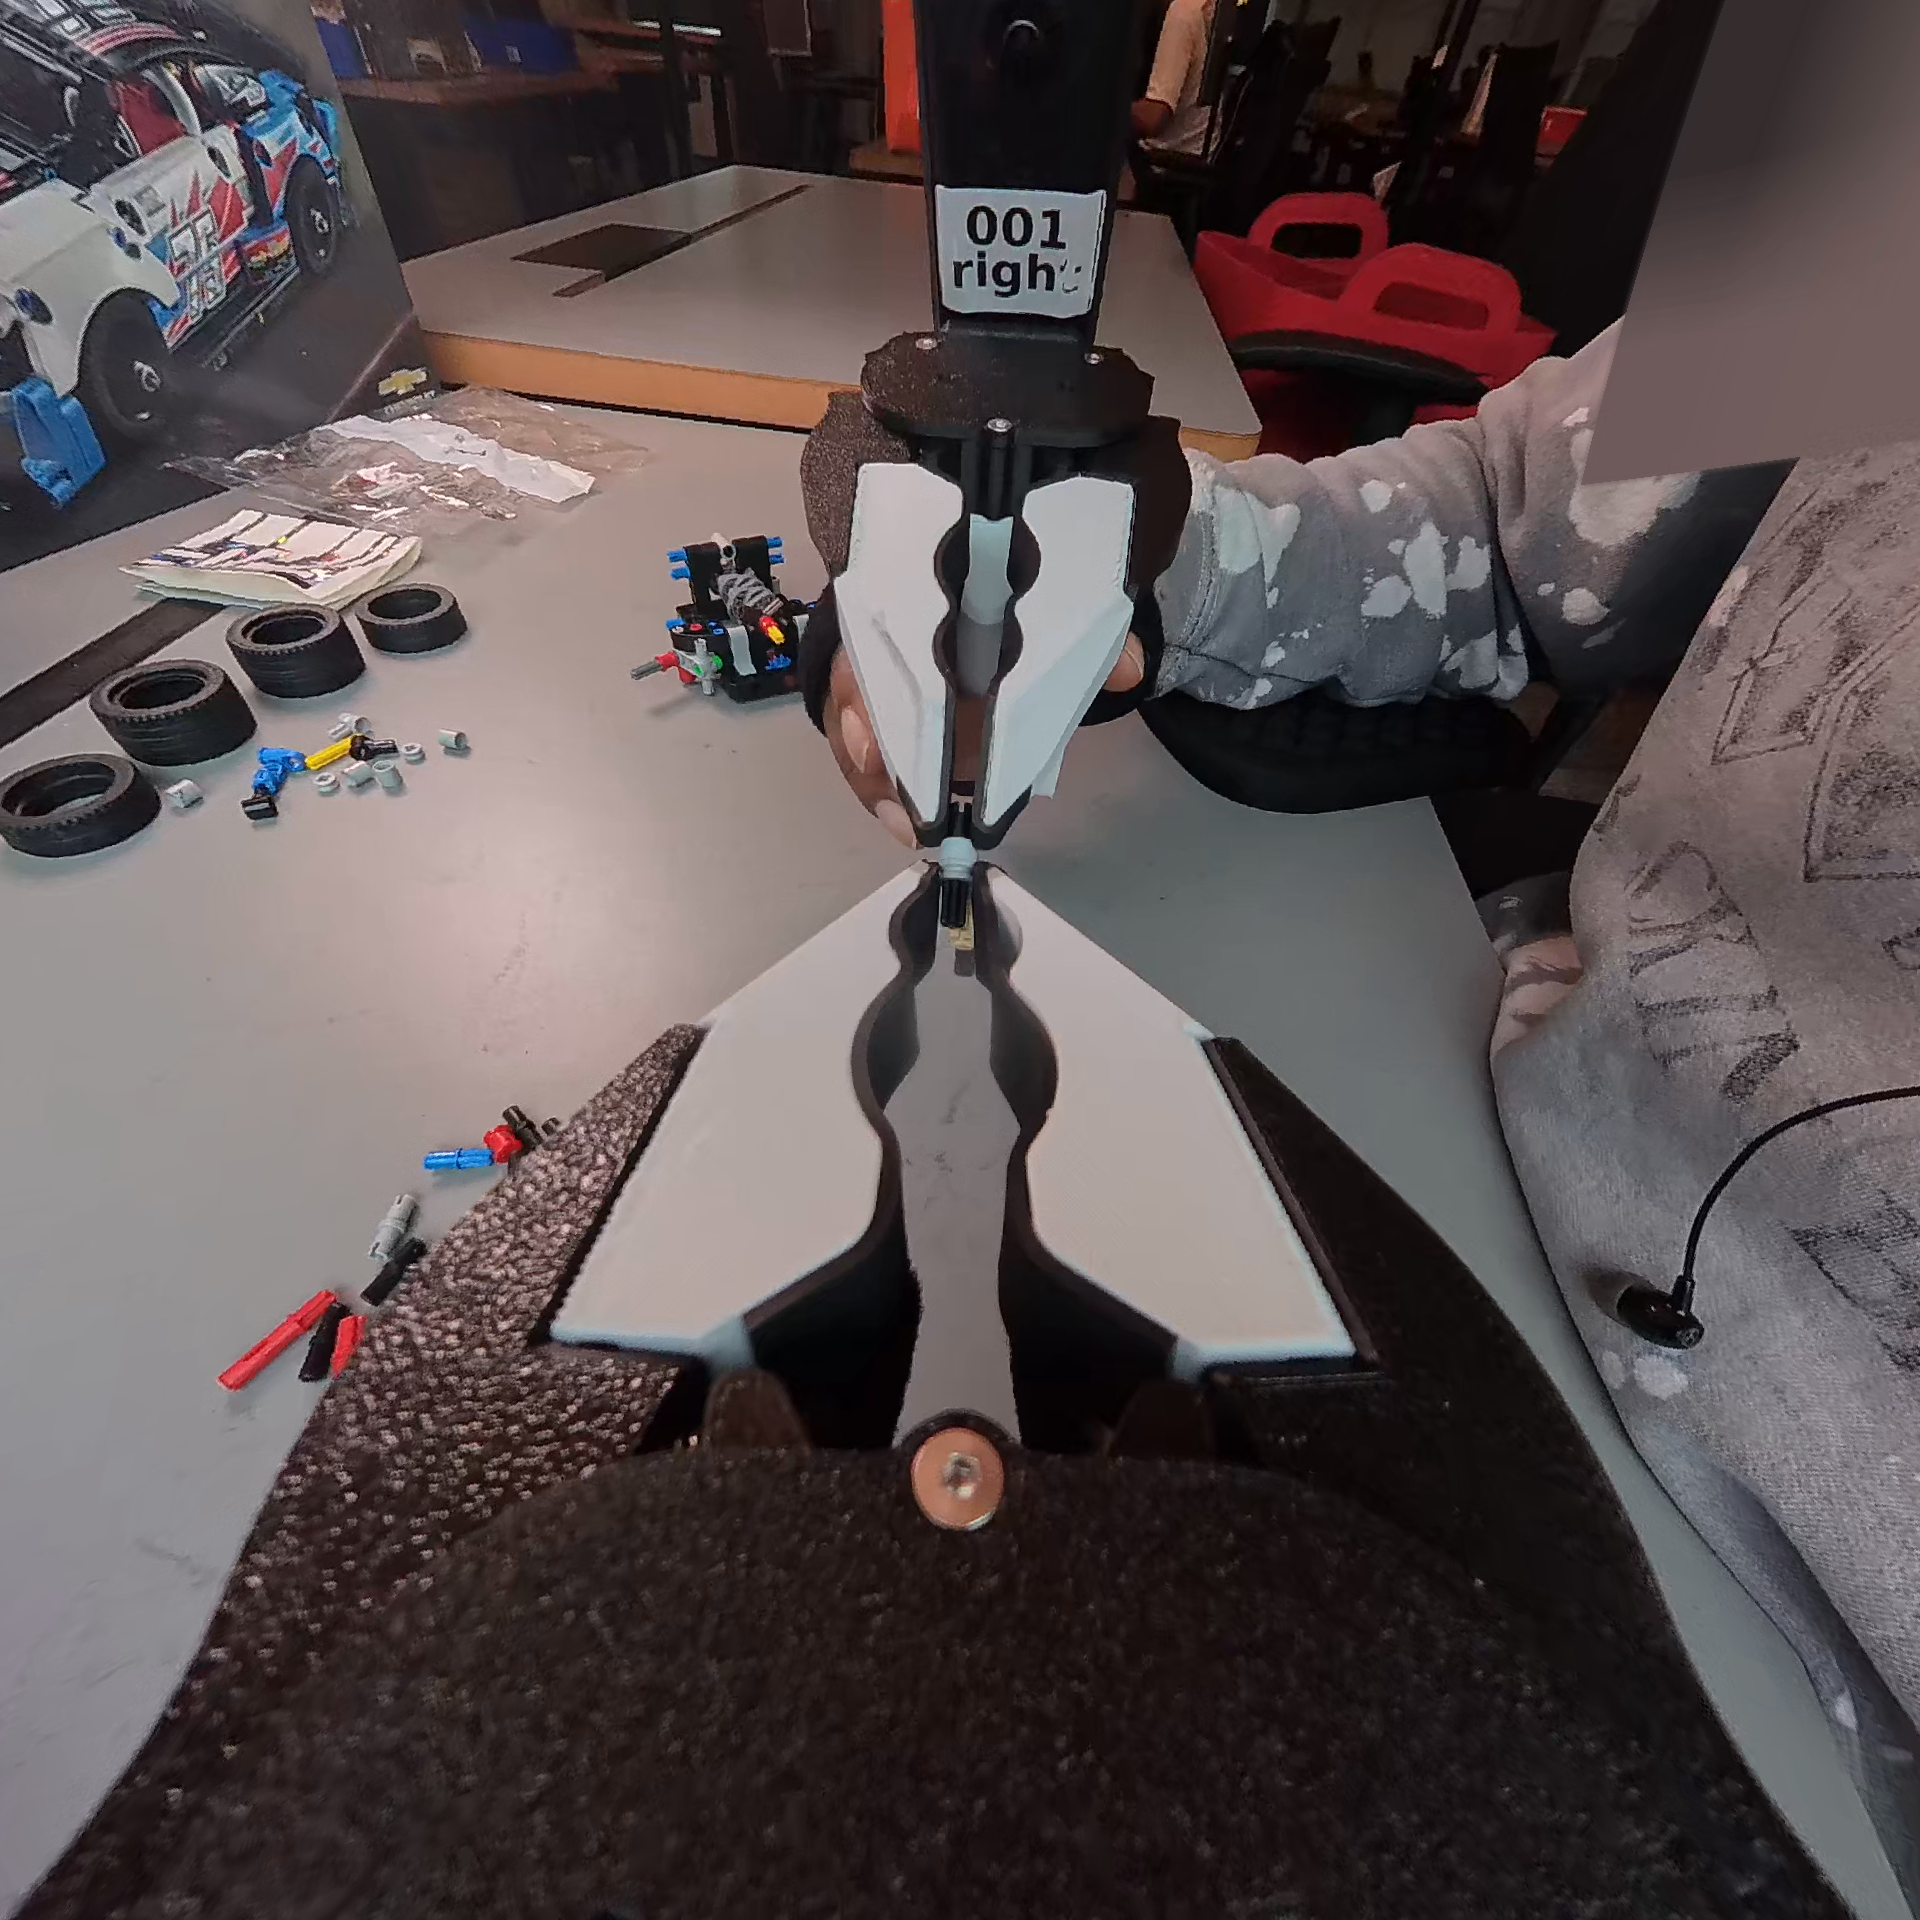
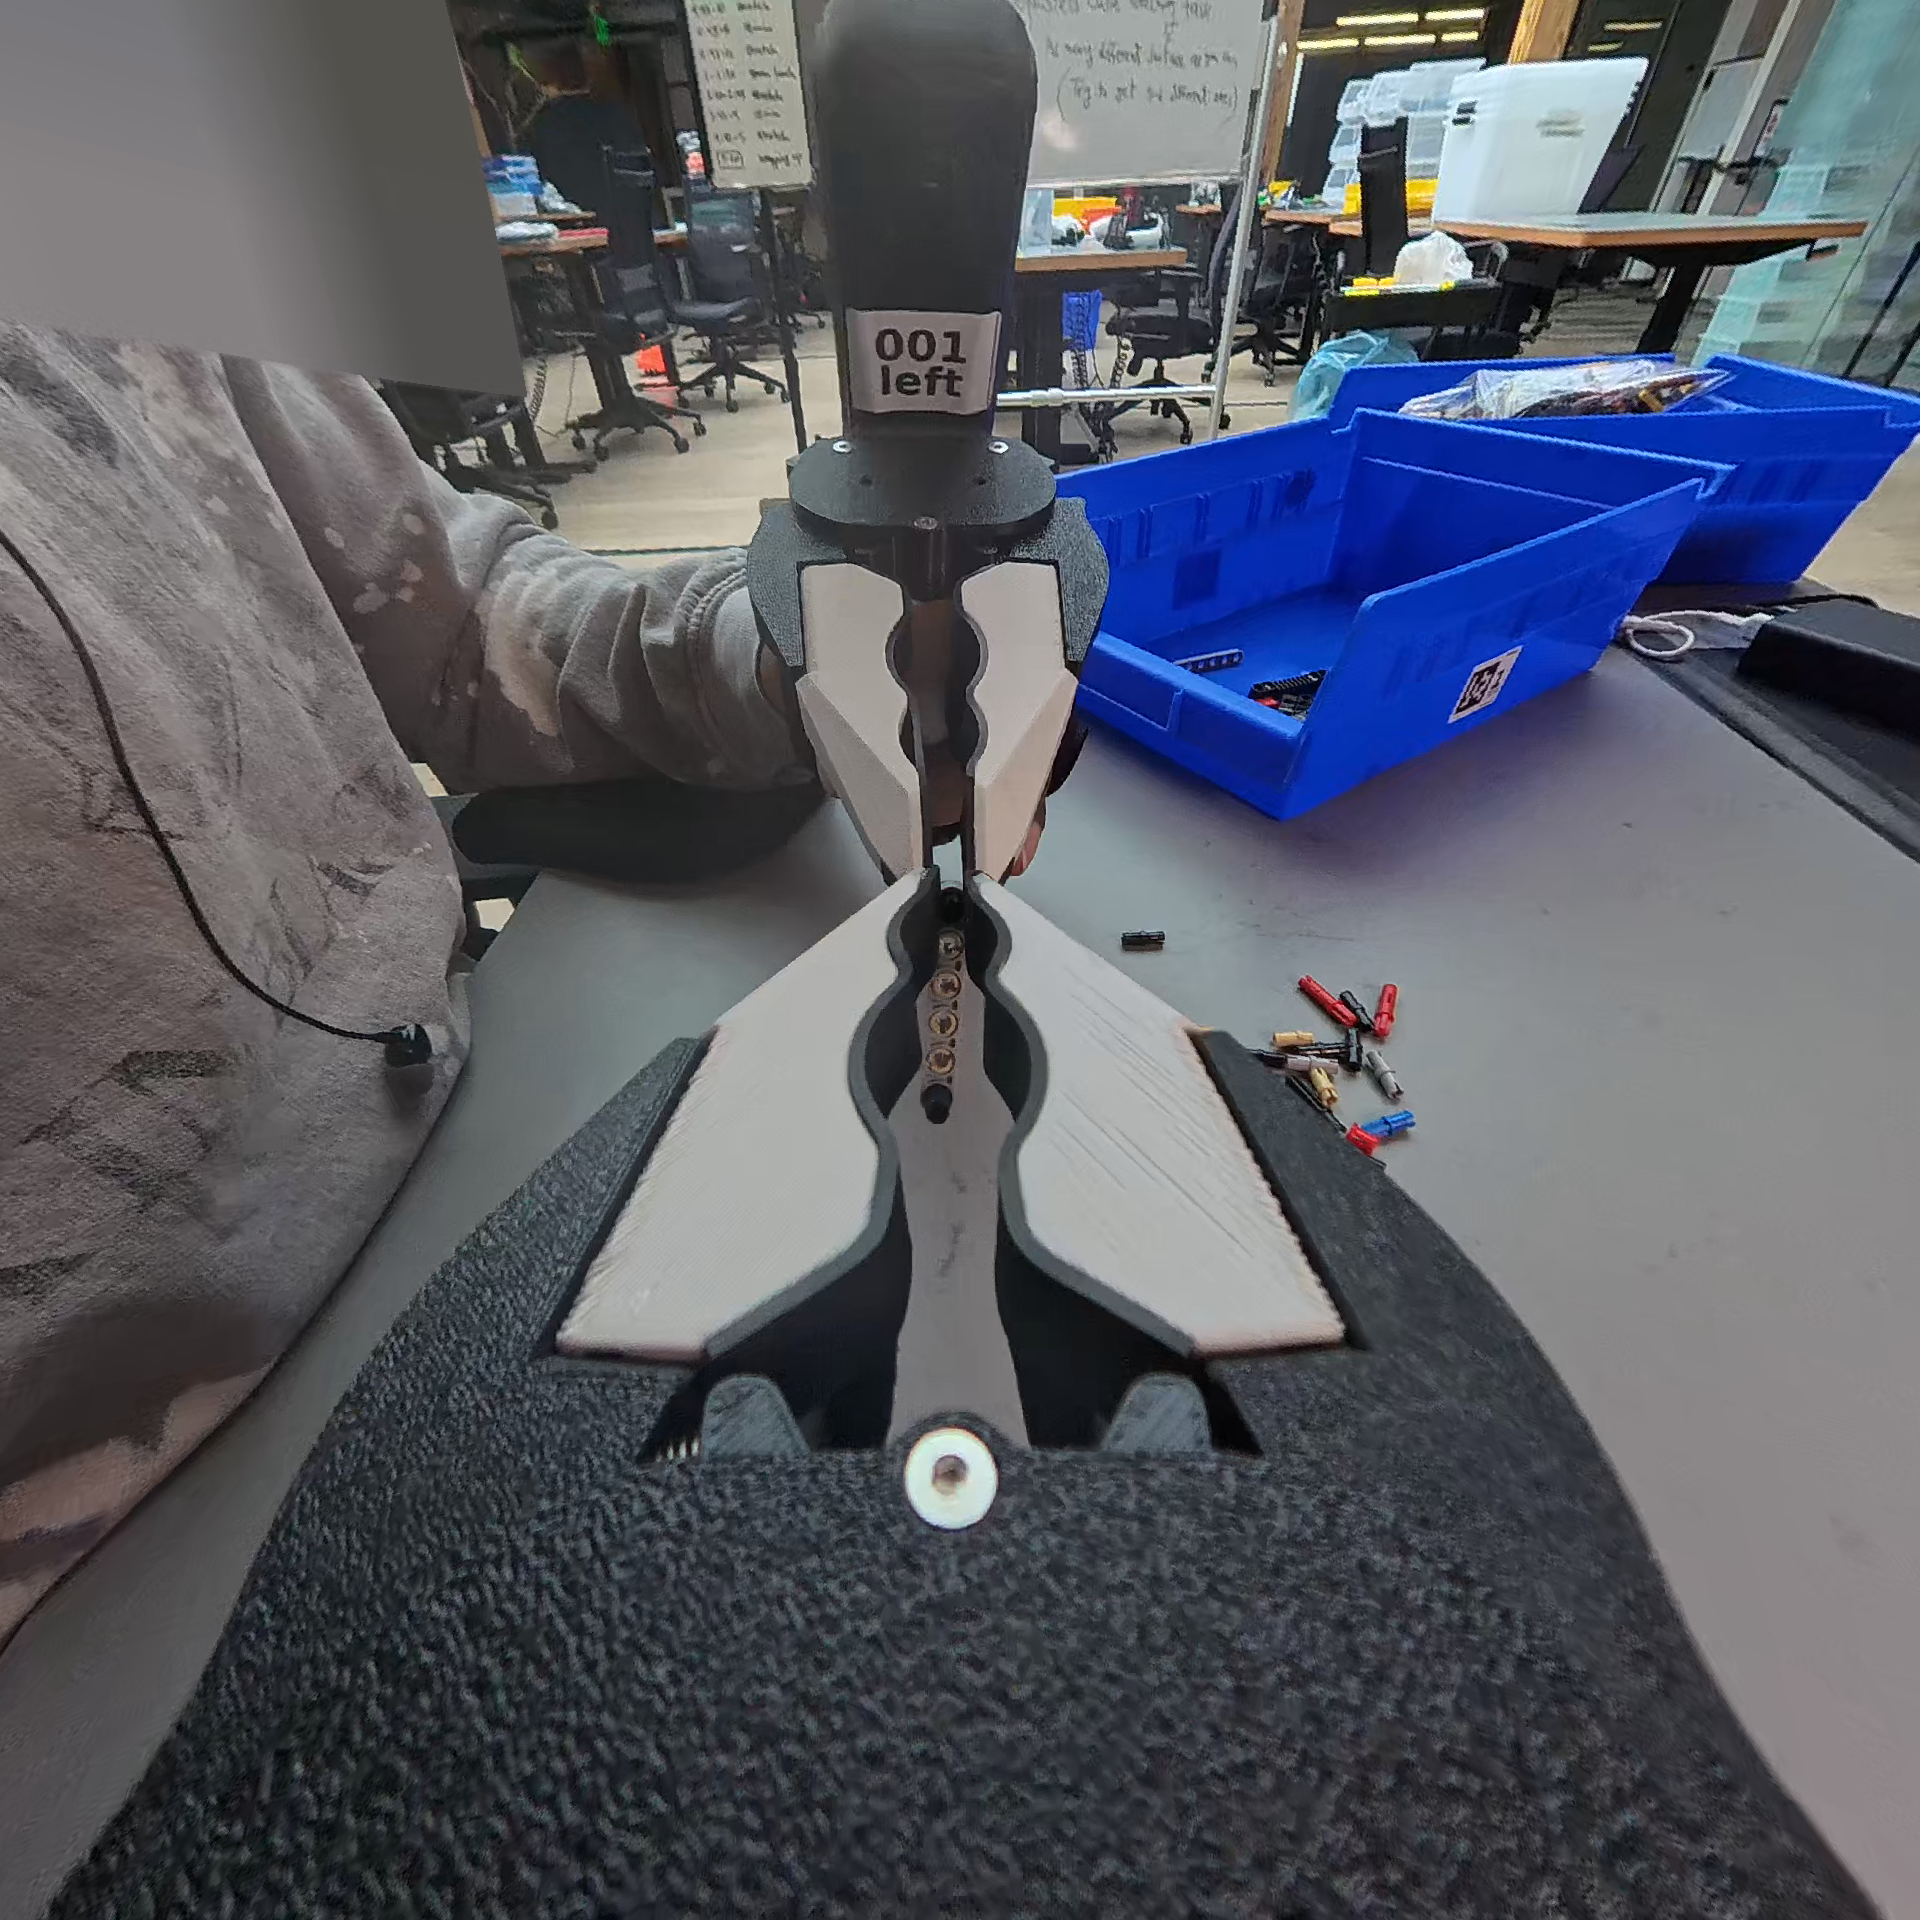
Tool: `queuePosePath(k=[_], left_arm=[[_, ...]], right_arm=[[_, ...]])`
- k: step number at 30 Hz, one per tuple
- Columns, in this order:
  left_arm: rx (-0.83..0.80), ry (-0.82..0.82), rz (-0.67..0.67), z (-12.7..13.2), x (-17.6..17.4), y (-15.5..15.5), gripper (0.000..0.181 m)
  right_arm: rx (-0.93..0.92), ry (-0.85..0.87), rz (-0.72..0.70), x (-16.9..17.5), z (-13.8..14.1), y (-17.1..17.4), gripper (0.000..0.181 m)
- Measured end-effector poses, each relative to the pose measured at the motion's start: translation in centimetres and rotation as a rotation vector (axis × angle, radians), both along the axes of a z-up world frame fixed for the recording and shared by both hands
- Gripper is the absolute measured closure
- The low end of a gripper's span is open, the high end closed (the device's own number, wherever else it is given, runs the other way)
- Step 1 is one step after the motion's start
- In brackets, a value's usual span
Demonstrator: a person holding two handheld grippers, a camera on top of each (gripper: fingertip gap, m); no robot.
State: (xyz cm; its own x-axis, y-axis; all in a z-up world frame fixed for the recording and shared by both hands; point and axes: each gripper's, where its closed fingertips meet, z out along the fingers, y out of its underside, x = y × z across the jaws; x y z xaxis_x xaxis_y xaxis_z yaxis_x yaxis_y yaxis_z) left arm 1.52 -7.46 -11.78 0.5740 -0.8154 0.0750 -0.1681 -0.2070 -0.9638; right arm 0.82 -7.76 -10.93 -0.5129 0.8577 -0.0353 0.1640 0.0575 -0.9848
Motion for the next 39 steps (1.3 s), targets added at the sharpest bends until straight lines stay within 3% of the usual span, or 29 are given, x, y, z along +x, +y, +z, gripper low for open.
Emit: queuePosePath(k=[7, 11, 14, 16, 25, 33, 39], left_arm=[[0.002, -0.075, -0.026, 1.2, 0.0, -0.3, 0.176], [0.031, -0.14, 0.056, 2.8, -3.7, 0.0, 0.176], [0.02, -0.107, 0.026, 1.9, -2.2, 0.1, 0.176], [0.016, -0.071, 0.009, 1.2, -1.3, 0.0, 0.176], [0.012, -0.027, -0.029, 0.6, 0.0, -0.4, 0.175], [0.029, -0.058, -0.05, 1.2, 0.4, -0.7, 0.176], [0.038, -0.048, -0.038, 1.3, 0.0, -0.7, 0.175]], right_arm=[[-0.045, 0.044, 0.038, 0.5, 1.3, 0.2, 0.181], [-0.025, 0.081, -0.087, 2.0, 2.8, 3.7, 0.181], [-0.004, 0.066, -0.092, 1.1, 2.2, 2.6, 0.178], [0.029, 0.021, -0.048, 0.6, 1.2, 1.4, 0.159], [0.103, -0.009, -0.002, 0.3, 0.3, -0.2, 0.176], [0.165, -0.049, 0.014, 0.4, -0.9, -0.7, 0.174], [0.125, 0.004, 0.014, 0.6, 0.3, -0.5, 0.171]])
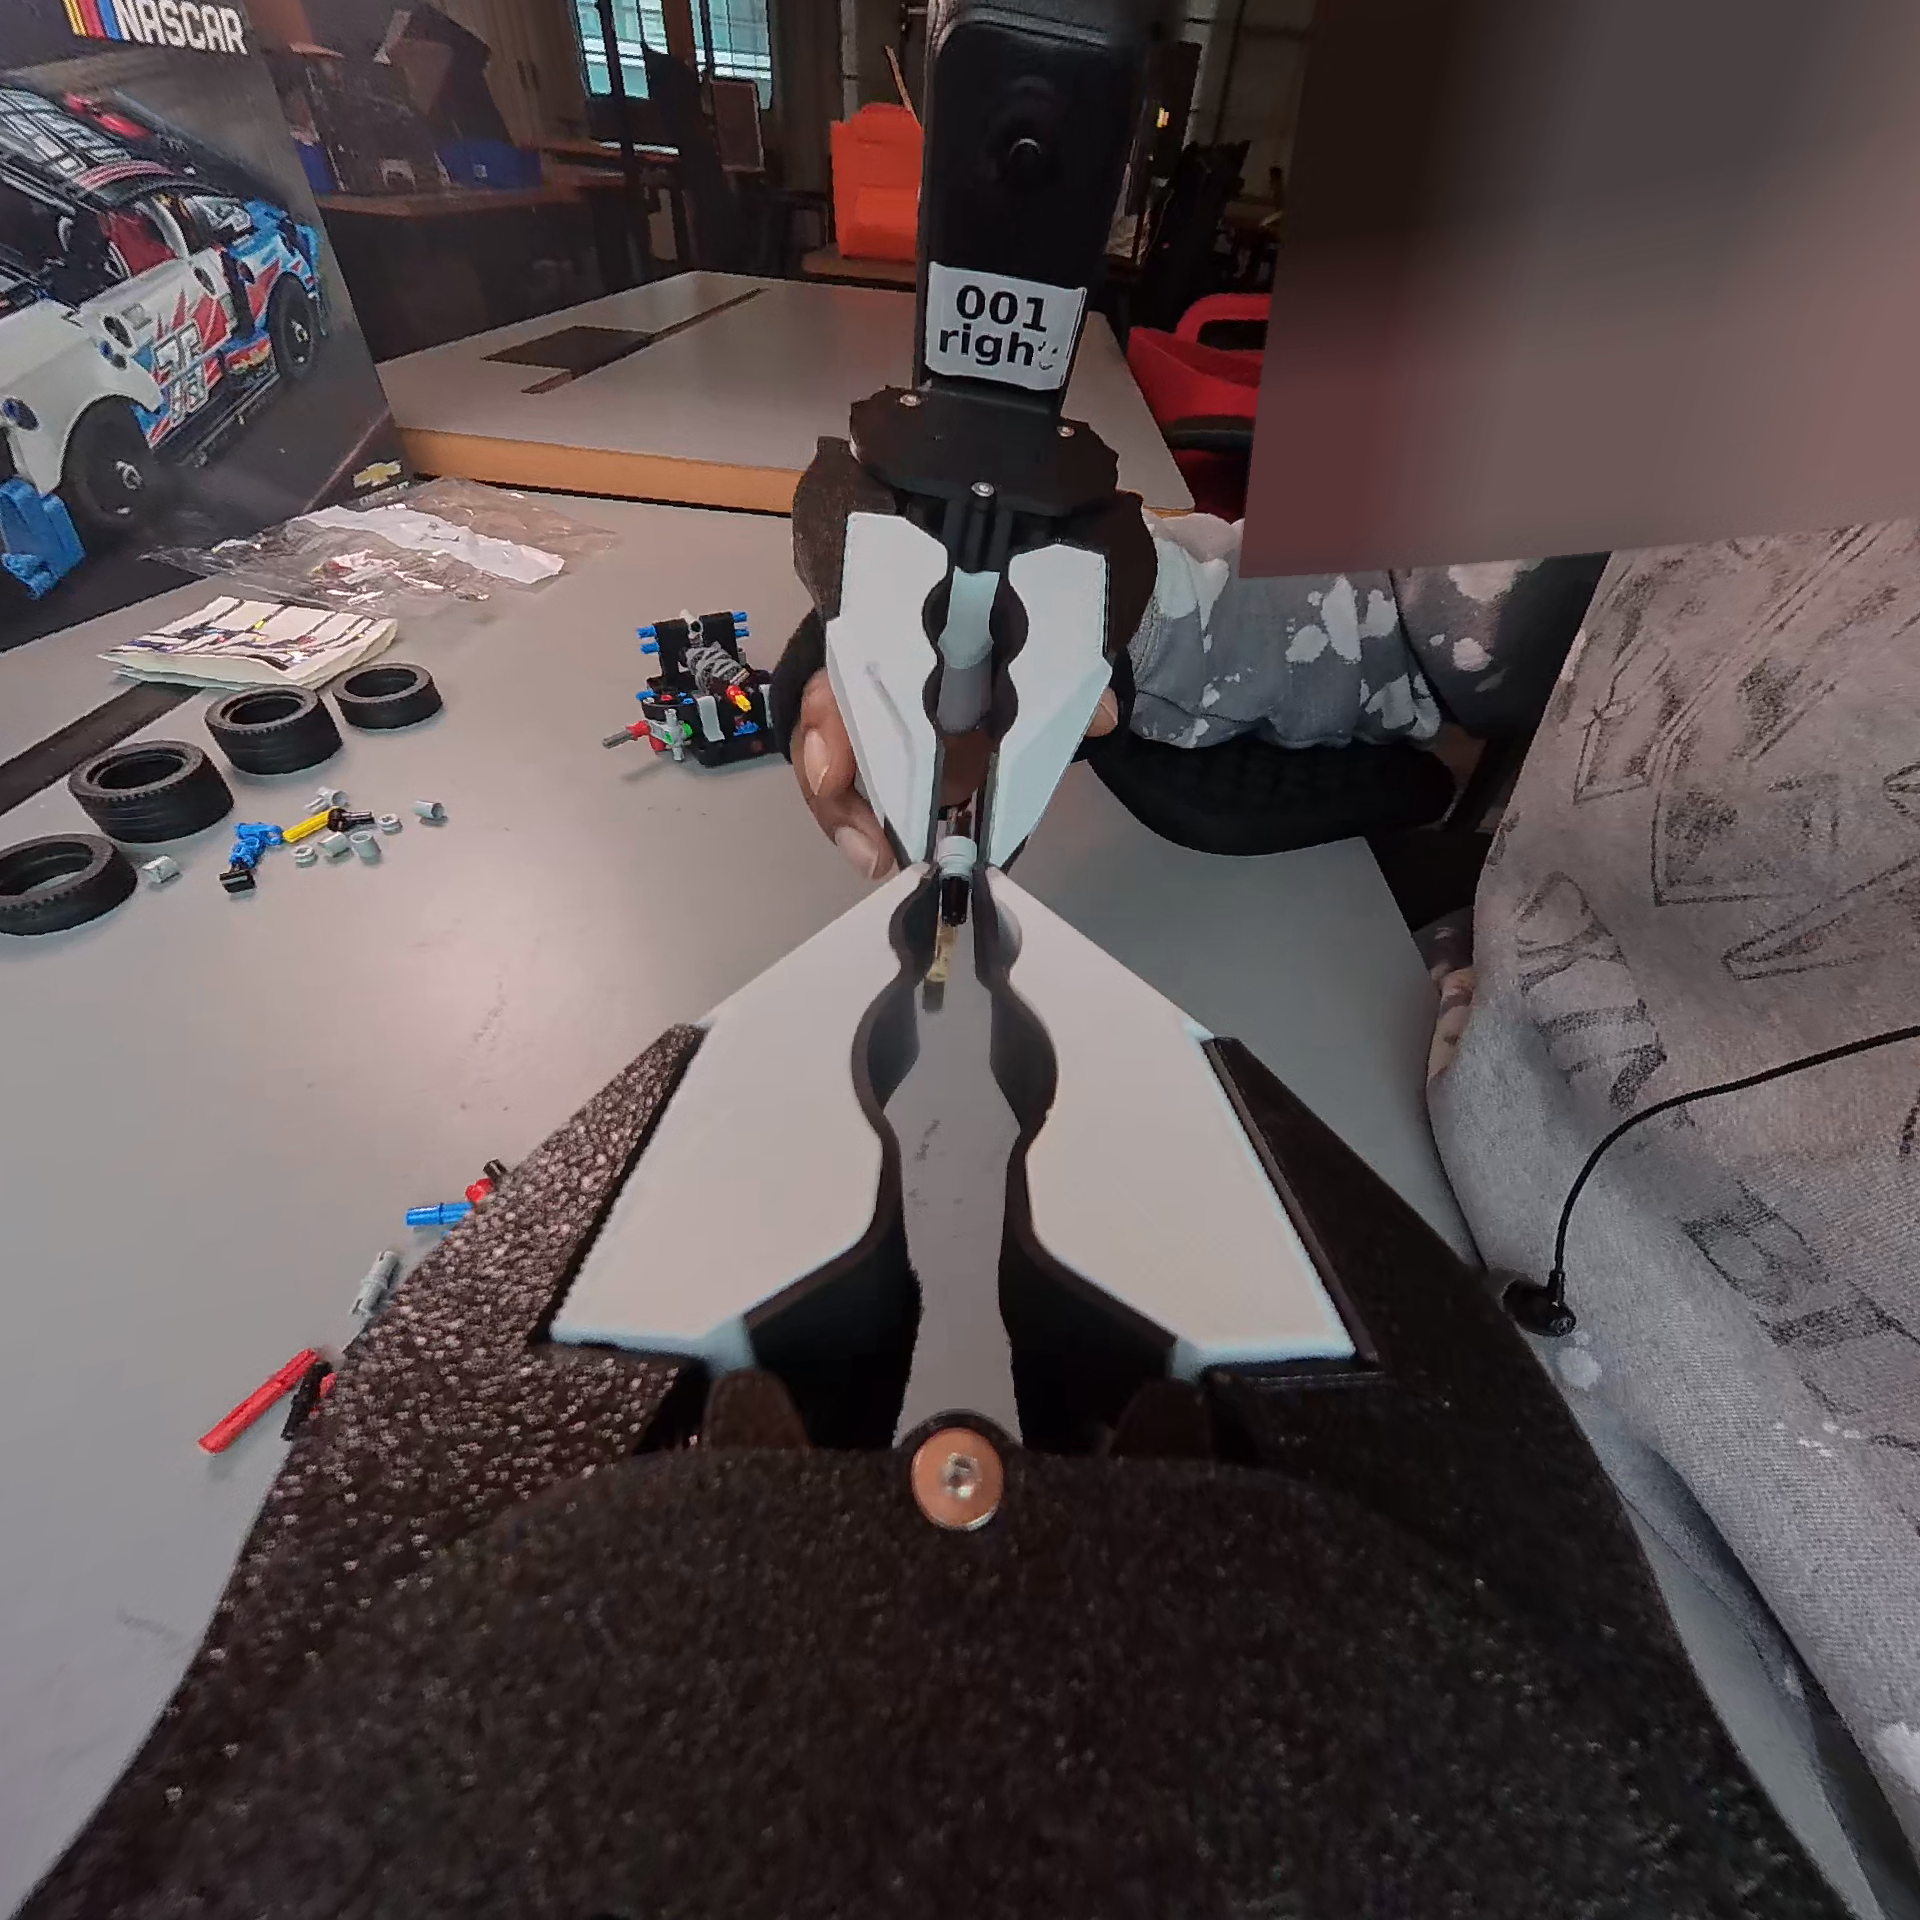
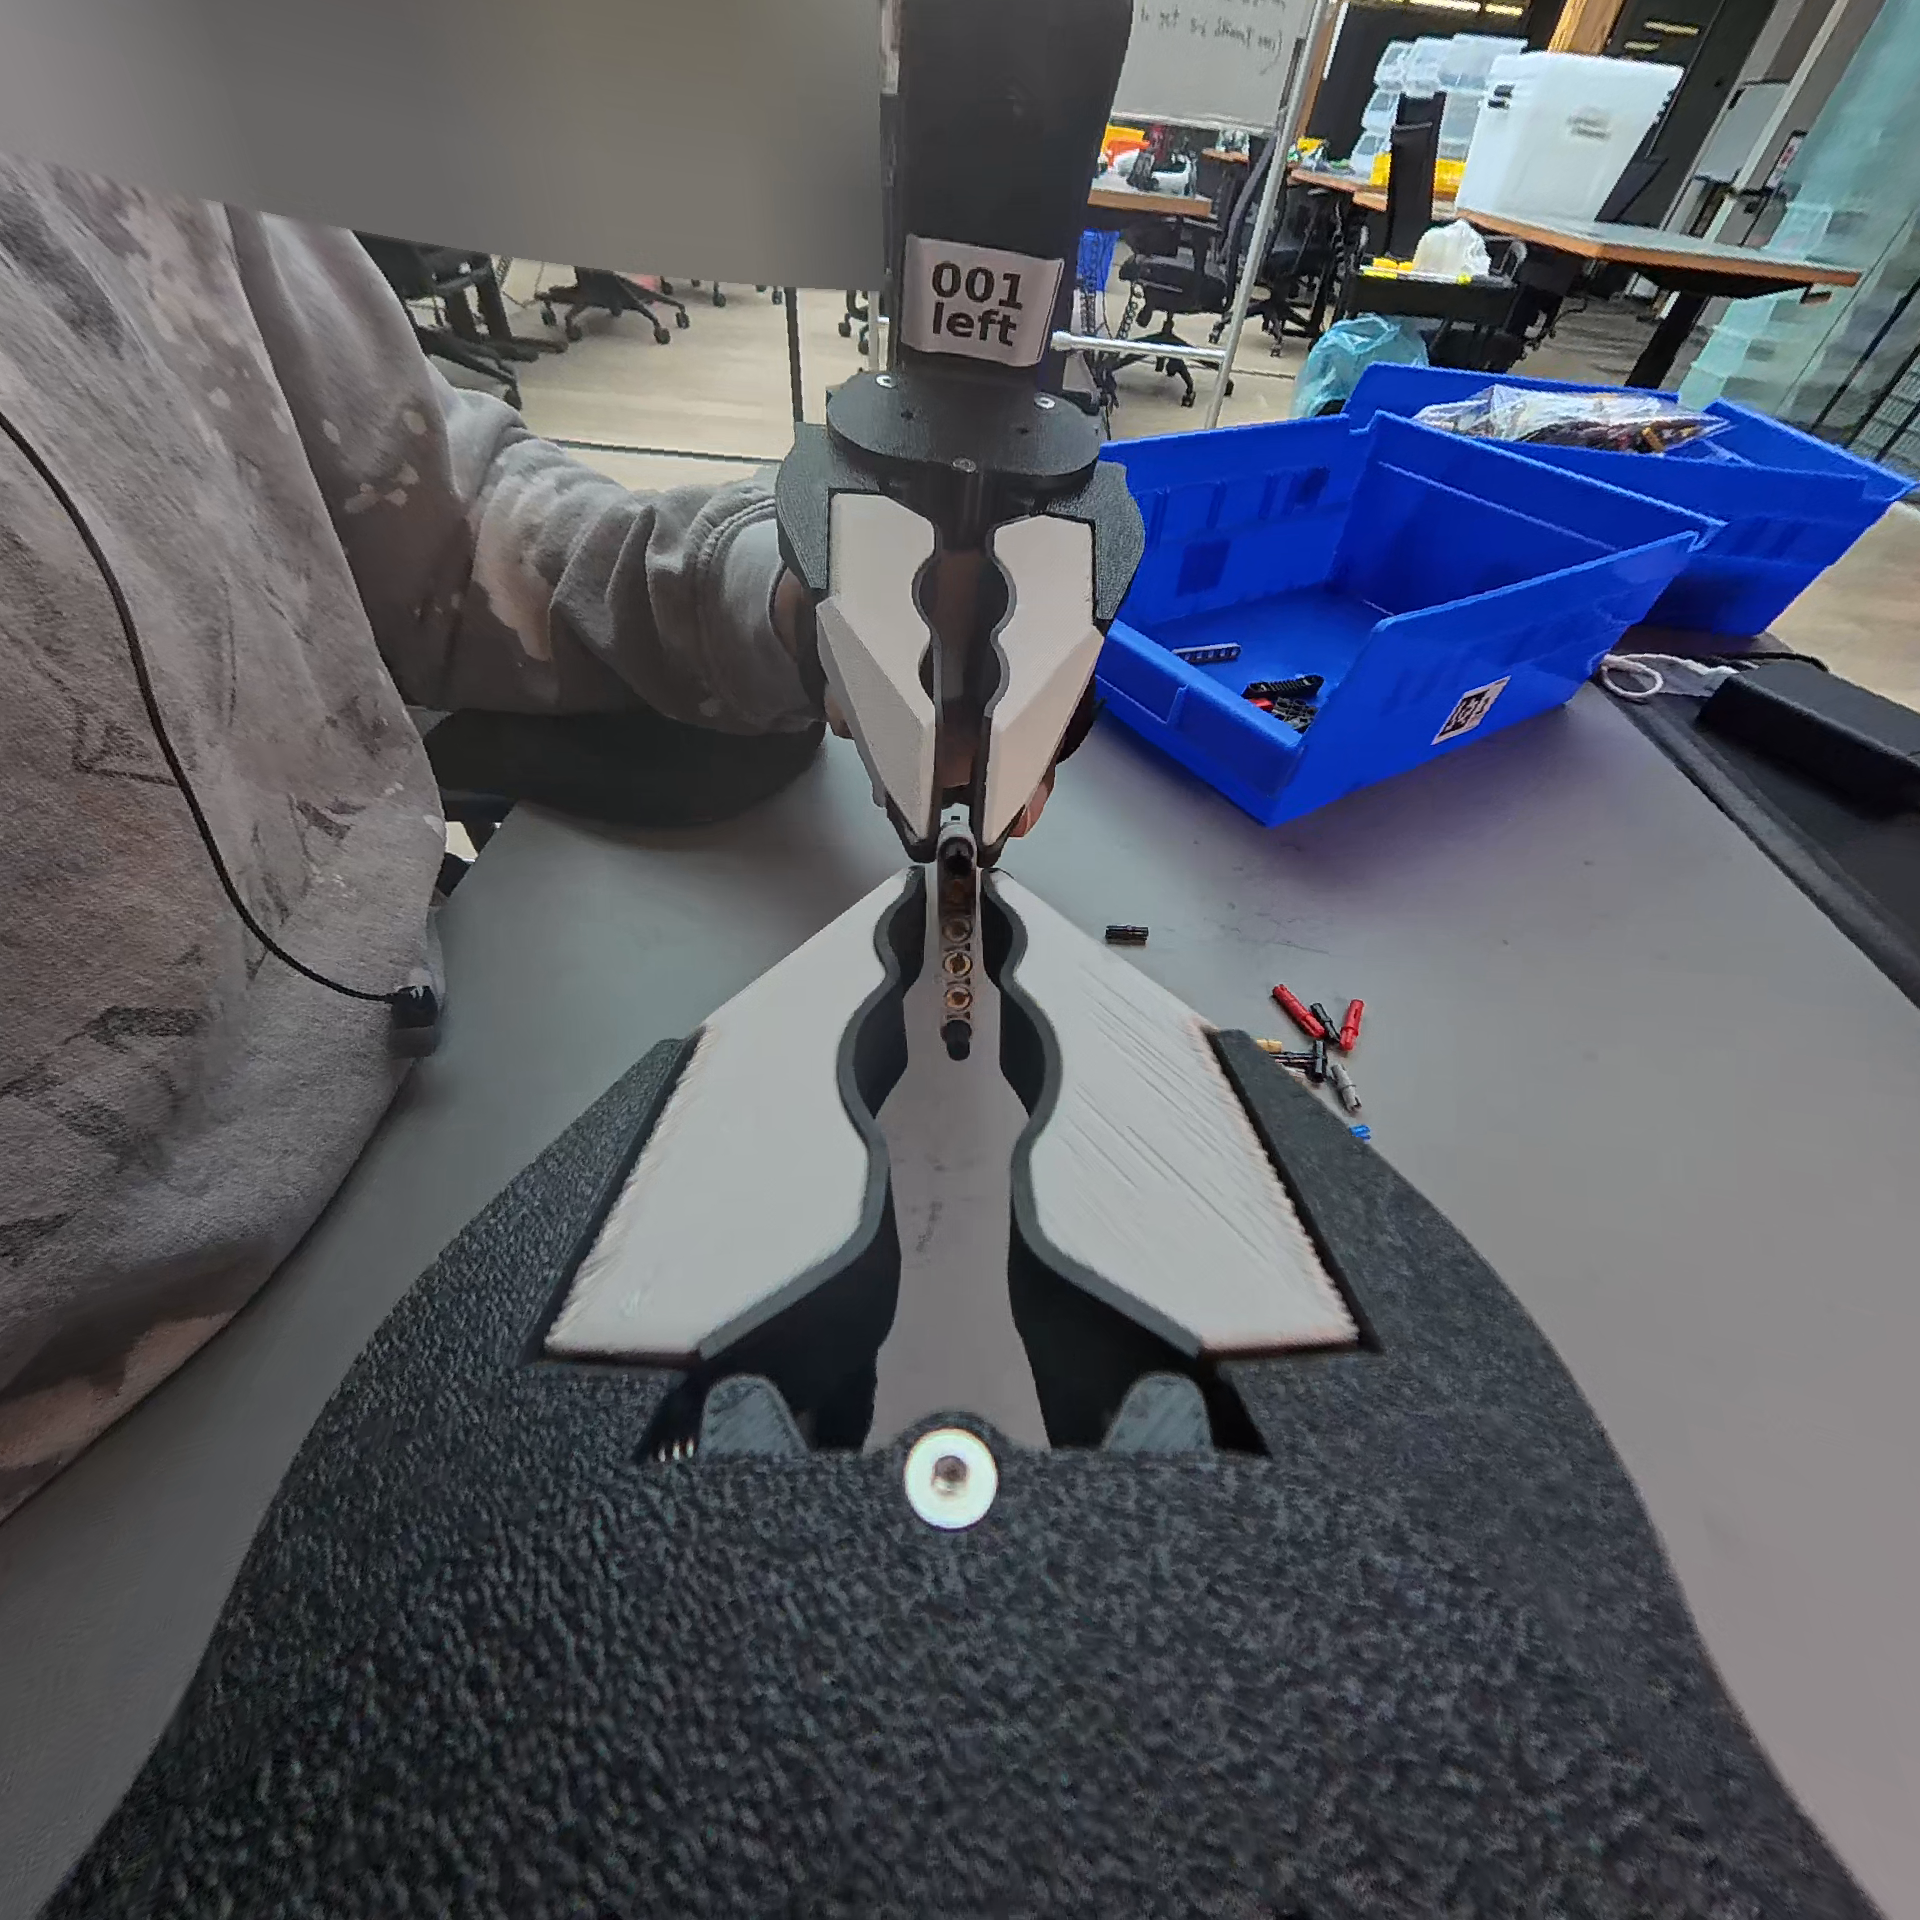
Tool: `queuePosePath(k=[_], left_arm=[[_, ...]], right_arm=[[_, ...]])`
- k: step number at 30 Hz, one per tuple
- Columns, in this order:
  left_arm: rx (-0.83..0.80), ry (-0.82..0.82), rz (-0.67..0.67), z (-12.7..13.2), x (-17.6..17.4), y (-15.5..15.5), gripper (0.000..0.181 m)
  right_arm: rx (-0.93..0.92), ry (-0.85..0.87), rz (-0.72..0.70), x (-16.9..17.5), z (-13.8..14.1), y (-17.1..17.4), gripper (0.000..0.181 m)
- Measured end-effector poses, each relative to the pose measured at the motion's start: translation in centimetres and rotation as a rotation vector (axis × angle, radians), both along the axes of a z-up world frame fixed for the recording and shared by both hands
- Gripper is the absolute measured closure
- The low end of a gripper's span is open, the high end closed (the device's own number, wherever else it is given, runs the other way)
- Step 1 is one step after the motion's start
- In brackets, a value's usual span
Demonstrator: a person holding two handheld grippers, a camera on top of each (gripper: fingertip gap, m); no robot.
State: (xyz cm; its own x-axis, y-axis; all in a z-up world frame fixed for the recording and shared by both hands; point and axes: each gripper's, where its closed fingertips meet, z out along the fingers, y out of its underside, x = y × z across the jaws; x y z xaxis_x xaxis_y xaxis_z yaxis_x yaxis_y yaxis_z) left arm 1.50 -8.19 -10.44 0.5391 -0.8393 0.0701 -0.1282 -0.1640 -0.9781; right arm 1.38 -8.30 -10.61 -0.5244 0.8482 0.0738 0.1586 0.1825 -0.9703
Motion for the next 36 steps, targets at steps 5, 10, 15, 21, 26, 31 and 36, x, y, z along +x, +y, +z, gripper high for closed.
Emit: queuePosePath(k=[5, 10, 15, 21, 26, 31, 36], left_arm=[[-0.011, 0.011, -0.008, -0.4, 0.1, 0.1, 0.175], [-0.019, 0.017, -0.016, -0.7, 0.3, 0.0, 0.175], [-0.015, -0.001, -0.019, -0.4, 0.4, -0.1, 0.175], [-0.006, -0.063, -0.014, 0.7, 0.2, 0.0, 0.176], [-0.001, -0.082, -0.015, 1.2, 0.1, -0.2, 0.176], [-0.005, -0.082, -0.021, 1.2, 0.1, -0.3, 0.176], [0.003, -0.066, -0.014, 1.3, -0.3, -0.4, 0.177]], right_arm=[[-0.011, -0.007, 0.009, 0.2, 0.0, -0.1, 0.167], [-0.01, -0.008, 0.011, 0.2, -0.1, -0.2, 0.174], [-0.011, 0.007, 0.018, 0.4, 0.2, -0.3, 0.175], [-0.088, 0.055, 0.031, 0.4, 1.4, -0.1, 0.179], [-0.105, 0.078, 0.032, 0.5, 1.9, -0.3, 0.179], [-0.108, 0.077, 0.035, 0.6, 1.9, -0.3, 0.179], [-0.113, 0.082, 0.03, 0.9, 2.1, 0.0, 0.178]])
